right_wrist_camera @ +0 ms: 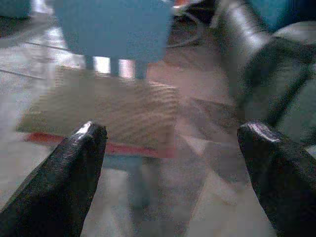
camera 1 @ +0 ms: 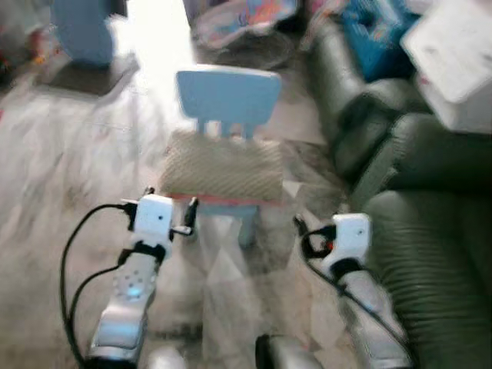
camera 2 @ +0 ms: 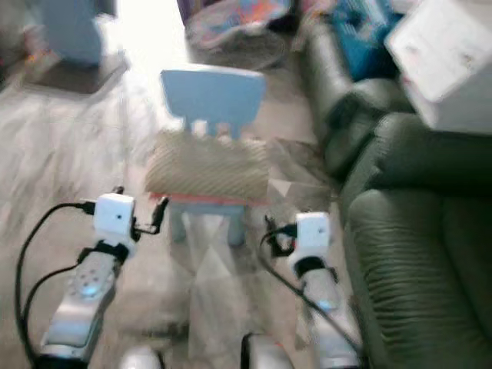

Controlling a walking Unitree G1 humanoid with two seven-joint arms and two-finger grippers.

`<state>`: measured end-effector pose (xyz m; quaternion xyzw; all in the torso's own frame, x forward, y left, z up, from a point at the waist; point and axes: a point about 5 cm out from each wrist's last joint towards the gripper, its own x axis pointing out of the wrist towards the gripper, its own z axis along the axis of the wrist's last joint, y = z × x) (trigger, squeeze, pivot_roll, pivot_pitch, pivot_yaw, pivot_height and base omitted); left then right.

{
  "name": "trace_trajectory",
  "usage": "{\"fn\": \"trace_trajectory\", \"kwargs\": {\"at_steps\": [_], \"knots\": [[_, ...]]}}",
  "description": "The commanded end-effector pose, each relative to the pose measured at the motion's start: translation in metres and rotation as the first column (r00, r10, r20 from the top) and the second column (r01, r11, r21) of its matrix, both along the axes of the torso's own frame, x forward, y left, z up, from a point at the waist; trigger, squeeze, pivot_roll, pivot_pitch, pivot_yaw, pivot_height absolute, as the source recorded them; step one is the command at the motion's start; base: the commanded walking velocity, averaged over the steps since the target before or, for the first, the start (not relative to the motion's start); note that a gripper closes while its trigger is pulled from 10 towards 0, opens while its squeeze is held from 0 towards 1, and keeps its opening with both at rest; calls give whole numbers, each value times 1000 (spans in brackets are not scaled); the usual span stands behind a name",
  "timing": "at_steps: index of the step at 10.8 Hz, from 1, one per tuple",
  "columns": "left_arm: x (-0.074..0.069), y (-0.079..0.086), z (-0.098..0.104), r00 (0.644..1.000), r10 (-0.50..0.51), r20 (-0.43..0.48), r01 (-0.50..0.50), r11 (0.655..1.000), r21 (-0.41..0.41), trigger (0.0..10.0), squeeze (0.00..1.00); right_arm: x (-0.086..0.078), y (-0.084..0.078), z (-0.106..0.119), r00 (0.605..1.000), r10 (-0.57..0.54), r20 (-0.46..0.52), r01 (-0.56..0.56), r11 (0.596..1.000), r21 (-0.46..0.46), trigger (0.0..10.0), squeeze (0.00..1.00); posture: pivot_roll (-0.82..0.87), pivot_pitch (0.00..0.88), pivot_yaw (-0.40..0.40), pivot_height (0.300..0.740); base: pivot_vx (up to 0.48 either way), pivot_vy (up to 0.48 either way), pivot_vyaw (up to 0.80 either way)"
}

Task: Move the pillow to the sofa

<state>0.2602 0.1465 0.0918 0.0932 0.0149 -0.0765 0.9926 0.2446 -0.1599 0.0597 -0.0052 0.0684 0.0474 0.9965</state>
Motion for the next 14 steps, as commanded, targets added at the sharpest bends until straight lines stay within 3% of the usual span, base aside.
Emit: {"fn": "trace_trajectory", "kwargs": {"at_steps": [1, 7, 11, 14], "knots": [[-2, 2, -6, 1000, 9, -29, -9, 1000, 4, 10000, 0, -1, -8, -3, 1000, -23, -14, 23, 1000, 3, 10000, 0, -47, 158, -66, 740, 390, 0, 0], [-4, 4, -7, 999, 28, -34, -28, 1000, 6, 10000, 0, 11, -18, 1, 998, -70, 2, 70, 998, 8, 10000, 0, -43, 167, -68, 740, 421, 0, 0], [-3, 3, -8, 999, 33, -40, -33, 999, 8, 10000, 0, 6, -18, -5, 997, -76, -14, 76, 997, 10, 10000, 0, -51, 175, -75, 740, 438, 0, -200], [-7, 12, -6, 996, 88, -3, -87, 991, 97, 10000, 0, -3, -36, -11, 986, -162, -30, 163, 986, 27, 10000, 0, -42, 169, -59, 740, 0, 0, 0]]}}
